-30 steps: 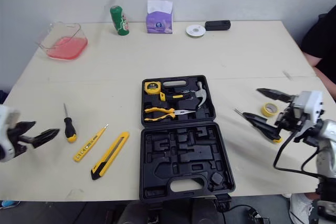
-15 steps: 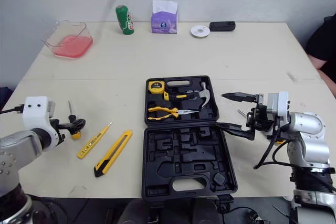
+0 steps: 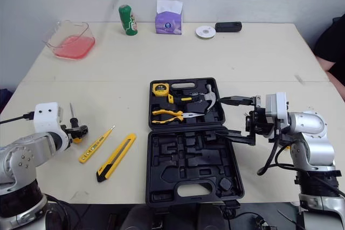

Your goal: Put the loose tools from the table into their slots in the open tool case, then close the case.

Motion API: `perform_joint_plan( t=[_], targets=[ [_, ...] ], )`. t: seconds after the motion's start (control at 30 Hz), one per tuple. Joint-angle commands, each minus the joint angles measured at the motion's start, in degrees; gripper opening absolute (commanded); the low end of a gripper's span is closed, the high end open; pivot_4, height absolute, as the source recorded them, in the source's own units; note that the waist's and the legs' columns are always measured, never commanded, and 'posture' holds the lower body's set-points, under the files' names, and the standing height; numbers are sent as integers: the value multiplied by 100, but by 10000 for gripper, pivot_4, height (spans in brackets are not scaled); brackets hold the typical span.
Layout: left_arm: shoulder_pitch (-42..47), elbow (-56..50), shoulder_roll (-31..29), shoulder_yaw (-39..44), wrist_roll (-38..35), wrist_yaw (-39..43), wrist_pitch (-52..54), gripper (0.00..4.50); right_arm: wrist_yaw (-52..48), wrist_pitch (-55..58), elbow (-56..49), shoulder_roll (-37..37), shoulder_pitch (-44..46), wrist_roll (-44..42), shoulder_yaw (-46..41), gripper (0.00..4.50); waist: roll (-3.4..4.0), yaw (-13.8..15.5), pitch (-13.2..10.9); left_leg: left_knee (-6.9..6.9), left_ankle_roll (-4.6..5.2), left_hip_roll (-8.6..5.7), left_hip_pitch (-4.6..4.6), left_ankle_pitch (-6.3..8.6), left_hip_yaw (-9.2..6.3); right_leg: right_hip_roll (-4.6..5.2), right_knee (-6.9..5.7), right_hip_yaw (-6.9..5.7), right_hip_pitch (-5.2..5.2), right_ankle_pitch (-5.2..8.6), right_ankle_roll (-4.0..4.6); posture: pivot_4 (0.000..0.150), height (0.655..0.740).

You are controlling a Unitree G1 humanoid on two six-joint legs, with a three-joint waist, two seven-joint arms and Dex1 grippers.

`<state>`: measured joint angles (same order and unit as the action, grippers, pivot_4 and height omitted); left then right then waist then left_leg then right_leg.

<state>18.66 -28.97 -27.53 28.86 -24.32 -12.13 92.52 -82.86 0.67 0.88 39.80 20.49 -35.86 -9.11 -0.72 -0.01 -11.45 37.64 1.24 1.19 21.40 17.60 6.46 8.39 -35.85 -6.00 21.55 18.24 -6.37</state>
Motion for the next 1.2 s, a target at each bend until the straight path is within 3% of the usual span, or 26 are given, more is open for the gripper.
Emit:
perform_joint_plan(
  t=[0.03, 0.23, 0.33, 0.53, 0.8, 1.03, 1.17, 1.2],
  targets=[
    [-57, -82, -39, 19, 113, 40, -2, 45000, 73, 81, -305, 24, -36, -130, -105, 44280, 0, 3, 0, 1, 0, 0, 0, 0, 0, 0, 3, 0, 0, 0, 0, 1500, 7400],
    [-366, -107, 36, 50, 6, 207, -2, 45000, 62, 40, -285, 26, -108, -68, -114, 44280, -1, -5, 1, 0, -3, -1, -3, 3, 4, 5, 18, 1, 0, 0, 0, 1500, 7400],
    [-493, 14, 63, 170, 84, 291, -2, 37261, 87, -16, -164, 51, -134, -35, -197, 45000, -1, -5, 1, -1, -4, 1, -6, 4, 5, 4, 18, -1, 0, 0, 0, 1500, 7400],
    [-682, -198, 122, 208, 133, 313, -2, 10694, -167, -123, -9, 95, -197, -121, -292, 45000, 0, -29, 2, -7, -7, 8, -20, 5, 23, -2, 16, 0, 1, 0, 0, 1500, 7400],
    [-535, -310, -184, 404, 104, 670, -2, 10405, -527, -38, 119, 144, -256, -262, -336, 45000, 0, -20, 2, -8, -10, 14, -22, 8, 28, -5, 17, 2, 3, 0, 1, 1500, 7400],
    [-424, -380, -773, 695, -376, 2128, -1360, 10405, -536, -82, -246, 297, -546, -335, -511, 45000, -5, 3, -2, -6, -36, 14, -7, 28, 23, -1, 26, 0, 7, 0, 3, 1500, 7400],
    [-761, -347, -1438, 440, -588, 3276, -2359, 10405, -449, -35, -492, 425, -739, -423, -645, 45000, -6, 3, -2, -8, -40, 13, -7, 32, 24, -1, 31, 0, 7, 0, 3, 1500, 7400],
    [-832, -379, -1676, 320, -613, 3902, -3017, 10405, -419, -30, -534, 472, -826, -421, -727, 45000, -6, 3, -2, -9, -40, 13, -7, 32, 24, 0, 33, 0, 7, 0, 3, 1500, 7400]
  ],
)
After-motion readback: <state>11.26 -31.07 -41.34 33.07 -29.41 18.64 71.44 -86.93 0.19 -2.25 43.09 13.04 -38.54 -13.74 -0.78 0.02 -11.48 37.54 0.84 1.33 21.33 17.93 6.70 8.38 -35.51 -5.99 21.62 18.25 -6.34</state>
